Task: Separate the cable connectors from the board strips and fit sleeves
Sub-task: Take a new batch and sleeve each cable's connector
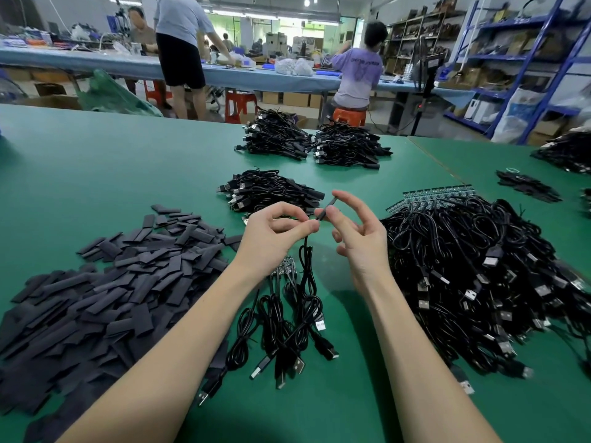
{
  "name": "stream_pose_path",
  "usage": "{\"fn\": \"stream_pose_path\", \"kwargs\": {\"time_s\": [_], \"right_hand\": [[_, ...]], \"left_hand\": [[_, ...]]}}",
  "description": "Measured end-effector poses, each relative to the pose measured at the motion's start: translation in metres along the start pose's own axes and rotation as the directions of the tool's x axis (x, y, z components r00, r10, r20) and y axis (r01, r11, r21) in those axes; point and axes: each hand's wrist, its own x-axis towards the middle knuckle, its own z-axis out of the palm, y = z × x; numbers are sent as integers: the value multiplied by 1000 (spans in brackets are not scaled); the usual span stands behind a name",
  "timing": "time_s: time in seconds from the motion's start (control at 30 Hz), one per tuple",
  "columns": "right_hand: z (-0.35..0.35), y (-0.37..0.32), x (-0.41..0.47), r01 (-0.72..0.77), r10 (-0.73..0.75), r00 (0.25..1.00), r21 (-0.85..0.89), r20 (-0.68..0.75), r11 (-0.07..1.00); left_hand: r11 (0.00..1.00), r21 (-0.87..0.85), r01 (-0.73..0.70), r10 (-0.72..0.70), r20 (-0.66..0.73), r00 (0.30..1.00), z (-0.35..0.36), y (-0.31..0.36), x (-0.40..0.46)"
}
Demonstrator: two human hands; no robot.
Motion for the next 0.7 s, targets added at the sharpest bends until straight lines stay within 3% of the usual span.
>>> {"fn": "stream_pose_path", "kwargs": {"time_s": [0.5,0.57,0.7], "right_hand": [[11,8,-3,-89,94,992,59,-82,994],[10,6,-1,-89,98,986,71,-137,994],[1,-3,8,-55,93,956,142,-277,988]], "left_hand": [[998,10,-55,56,-38,998,4,-3,0],[998,52,17,-16,-22,1000,5,0,1],[913,375,160,-236,167,957,3,2,-1]]}}
